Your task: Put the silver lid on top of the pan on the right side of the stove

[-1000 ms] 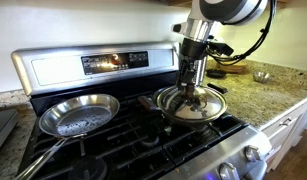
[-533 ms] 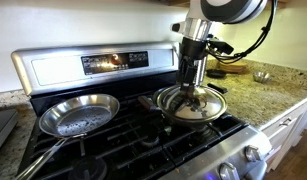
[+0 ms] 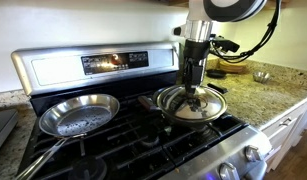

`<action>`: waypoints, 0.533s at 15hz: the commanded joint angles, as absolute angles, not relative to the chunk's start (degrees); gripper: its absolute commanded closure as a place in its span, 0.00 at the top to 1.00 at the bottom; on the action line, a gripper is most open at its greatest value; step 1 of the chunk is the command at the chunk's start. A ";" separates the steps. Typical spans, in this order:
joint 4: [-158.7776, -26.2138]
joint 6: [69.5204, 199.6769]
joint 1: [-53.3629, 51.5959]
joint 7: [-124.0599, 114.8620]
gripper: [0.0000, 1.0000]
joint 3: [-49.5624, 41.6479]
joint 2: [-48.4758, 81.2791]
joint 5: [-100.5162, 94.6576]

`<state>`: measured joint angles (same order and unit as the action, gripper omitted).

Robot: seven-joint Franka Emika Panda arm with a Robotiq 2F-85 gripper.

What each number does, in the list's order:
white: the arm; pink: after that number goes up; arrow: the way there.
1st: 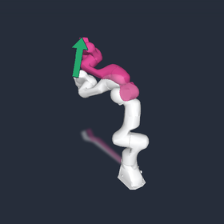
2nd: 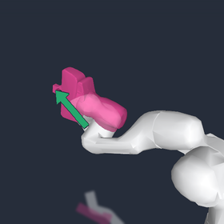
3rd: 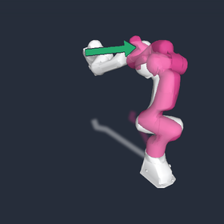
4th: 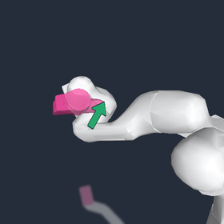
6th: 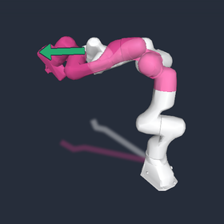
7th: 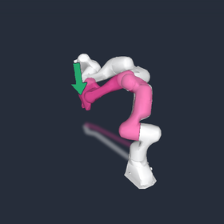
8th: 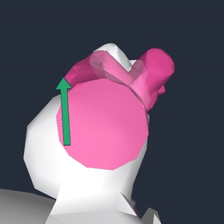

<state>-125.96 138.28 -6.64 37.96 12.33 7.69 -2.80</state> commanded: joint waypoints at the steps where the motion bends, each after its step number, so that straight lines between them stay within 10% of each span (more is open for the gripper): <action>1: -126.38 136.53 -7.07 36.53 1.00 11.64 6.33 -3.80; 5: -126.28 138.02 -7.01 35.42 0.99 11.14 6.90 -4.49; 8: -126.20 137.57 -6.97 34.26 0.74 10.72 6.85 -5.04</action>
<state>-125.96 138.03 -6.63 36.99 11.60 7.73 -3.15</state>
